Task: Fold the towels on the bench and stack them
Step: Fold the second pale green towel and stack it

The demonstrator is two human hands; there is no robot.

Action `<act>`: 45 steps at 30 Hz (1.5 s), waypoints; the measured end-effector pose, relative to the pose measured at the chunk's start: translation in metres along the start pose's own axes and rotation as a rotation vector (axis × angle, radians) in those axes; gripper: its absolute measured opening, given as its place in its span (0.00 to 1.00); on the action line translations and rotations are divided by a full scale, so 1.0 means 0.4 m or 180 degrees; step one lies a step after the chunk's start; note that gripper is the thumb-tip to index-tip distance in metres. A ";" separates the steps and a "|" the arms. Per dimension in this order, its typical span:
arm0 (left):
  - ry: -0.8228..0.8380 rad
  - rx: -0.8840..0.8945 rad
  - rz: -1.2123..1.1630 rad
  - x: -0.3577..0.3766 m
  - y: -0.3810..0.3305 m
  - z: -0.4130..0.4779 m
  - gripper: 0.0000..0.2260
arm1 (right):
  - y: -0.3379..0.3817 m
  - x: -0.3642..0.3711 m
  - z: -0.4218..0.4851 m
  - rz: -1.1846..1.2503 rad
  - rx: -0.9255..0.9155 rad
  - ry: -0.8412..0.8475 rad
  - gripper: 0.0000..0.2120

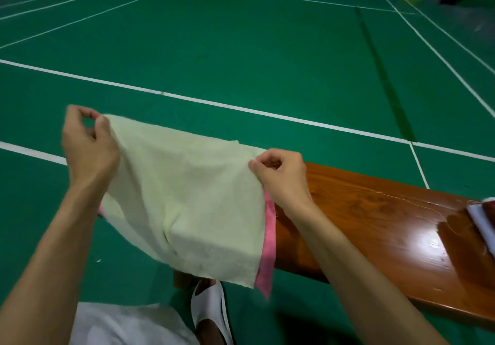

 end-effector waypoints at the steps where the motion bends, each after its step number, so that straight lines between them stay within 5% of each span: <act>1: -0.0002 -0.0036 -0.0091 -0.006 -0.012 0.003 0.08 | 0.012 0.003 0.003 0.0400 0.0375 0.0138 0.07; 4: 0.0181 -0.0338 -0.0416 -0.003 -0.027 0.006 0.02 | 0.036 0.007 0.003 0.1930 0.1342 0.0501 0.06; 7: 0.0348 -0.0567 -0.1079 0.002 -0.063 0.019 0.04 | 0.053 -0.017 0.000 0.3331 0.1484 0.0602 0.13; 9: 0.0549 -0.0699 -0.1433 -0.004 -0.100 0.024 0.07 | 0.074 -0.036 -0.003 0.3588 0.1523 0.0549 0.20; 12: 0.1202 -0.0700 -0.1828 -0.018 -0.116 0.037 0.09 | 0.121 -0.079 -0.003 0.3867 0.1406 0.0389 0.18; 17: 0.2173 -0.0480 -0.2062 -0.019 -0.183 -0.008 0.34 | 0.174 -0.214 -0.004 0.4309 0.0846 0.0011 0.16; 19: 0.2396 -0.0523 -0.2130 0.019 -0.217 -0.047 0.34 | 0.166 -0.281 0.003 0.4326 0.0652 -0.0131 0.19; 24: 0.3162 -0.1094 -0.2519 0.207 -0.279 -0.218 0.19 | 0.057 -0.478 -0.008 0.3997 0.0585 -0.0663 0.15; 27: 0.2972 -0.1469 -0.2063 0.355 -0.217 -0.372 0.05 | -0.056 -0.559 -0.051 0.3578 0.0883 -0.0894 0.16; 30: 0.2684 -0.1212 -0.1237 0.459 -0.117 -0.506 0.09 | -0.175 -0.614 -0.116 0.3241 0.1391 -0.1150 0.29; 32: 0.2816 -0.0903 -0.0900 0.486 -0.095 -0.566 0.10 | -0.245 -0.655 -0.151 0.3079 0.1494 -0.1305 0.17; 37: 0.3106 -0.0377 -0.0488 0.528 -0.111 -0.652 0.08 | -0.351 -0.738 -0.193 0.2708 0.1227 -0.1697 0.10; 41: 0.3028 -0.0514 -0.0501 0.586 -0.114 -0.668 0.08 | -0.393 -0.770 -0.180 0.1343 0.0893 -0.1929 0.10; 45: 0.2746 -0.0761 -0.0543 0.642 -0.117 -0.647 0.11 | -0.414 -0.768 -0.198 0.0324 0.0680 -0.1619 0.13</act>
Point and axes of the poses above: each hand's wrist, its own z-axis towards the middle knuckle, its own x-axis out of the palm, y = z × x, the point moved 1 cm from there along z, towards the middle knuckle, and after that the axes turned 14 degrees about -x, right-handed, at the moved point
